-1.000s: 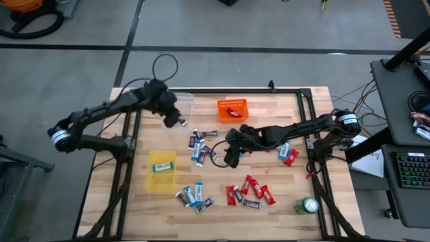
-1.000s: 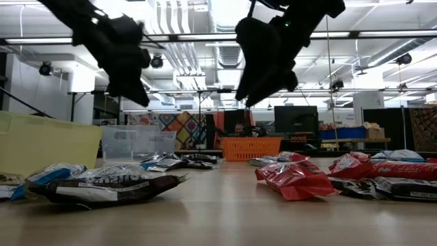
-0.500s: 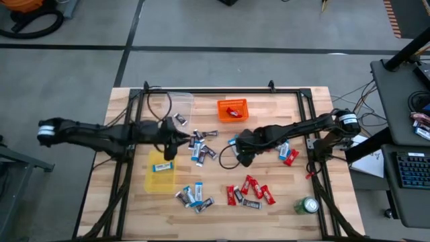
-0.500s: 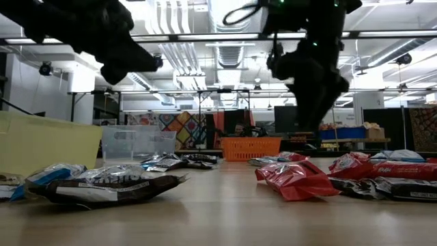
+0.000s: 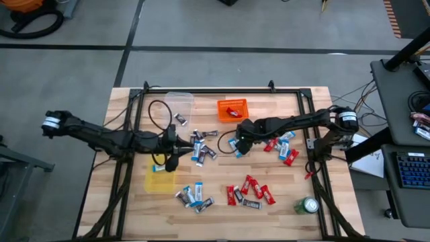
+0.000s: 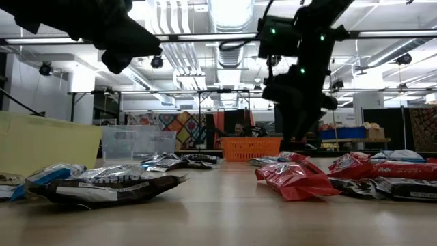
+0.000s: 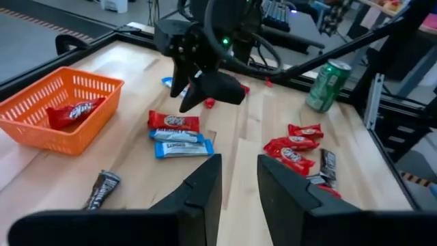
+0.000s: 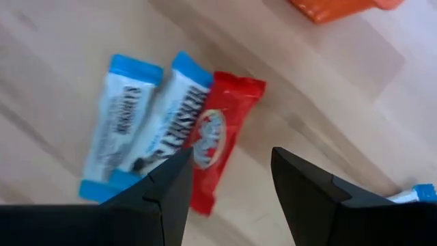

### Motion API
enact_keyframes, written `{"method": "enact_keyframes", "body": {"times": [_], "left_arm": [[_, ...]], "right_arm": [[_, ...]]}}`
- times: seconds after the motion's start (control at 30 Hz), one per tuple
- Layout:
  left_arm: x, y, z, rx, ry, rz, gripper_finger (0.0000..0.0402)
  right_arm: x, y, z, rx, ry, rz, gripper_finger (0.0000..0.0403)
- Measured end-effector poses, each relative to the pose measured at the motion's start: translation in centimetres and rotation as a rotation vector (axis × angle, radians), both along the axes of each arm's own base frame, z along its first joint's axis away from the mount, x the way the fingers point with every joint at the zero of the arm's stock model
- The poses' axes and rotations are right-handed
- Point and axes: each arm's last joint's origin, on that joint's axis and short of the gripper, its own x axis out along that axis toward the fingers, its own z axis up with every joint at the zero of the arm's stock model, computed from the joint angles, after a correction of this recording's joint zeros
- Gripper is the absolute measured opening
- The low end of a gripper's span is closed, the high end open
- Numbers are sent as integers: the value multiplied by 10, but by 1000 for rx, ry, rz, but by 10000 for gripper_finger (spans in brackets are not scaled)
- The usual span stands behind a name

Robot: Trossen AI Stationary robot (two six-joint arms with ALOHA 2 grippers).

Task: Sort candy
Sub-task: Put the center red candy into the orange basket

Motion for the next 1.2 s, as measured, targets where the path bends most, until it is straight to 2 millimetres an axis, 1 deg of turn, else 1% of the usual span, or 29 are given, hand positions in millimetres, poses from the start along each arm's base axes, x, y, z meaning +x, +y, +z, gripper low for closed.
{"method": "enact_keyframes", "body": {"times": [0.17, 0.37, 0.47, 0.57, 0.77, 0.8, 0.9, 0.97, 1.07, 1.2], "left_arm": [[7, -1, -5, 9, 27, 13, 76], [15, -1, -13, 29, 34, 62, 76], [18, -1, -14, 47, 46, 59, 76], [21, -2, -12, 53, 44, 56, 76], [26, -3, -6, 65, 32, 51, 77], [26, -3, -6, 73, 33, 49, 76], [26, -3, -5, 75, 30, 48, 77], [25, -3, -4, 74, 28, 48, 77], [24, -2, -5, 78, 45, 47, 77], [24, -2, -5, 83, 50, 46, 77]], "right_arm": [[-6, 0, -12, 8, 3, -3, 187], [-9, 2, -28, 19, -78, -40, 186], [-10, 2, -35, 14, -127, -40, 175], [-11, 2, -40, 14, -155, -44, 142], [-11, 2, -40, 7, -155, -35, 28], [-12, 2, -39, 6, -153, -29, 21], [-16, 2, -33, 7, -146, -18, 19], [-20, 3, -22, 1, -154, -4, 19], [-24, 3, 2, -14, -185, 13, 18], [-27, 1, 40, -75, -298, 41, 18]]}}
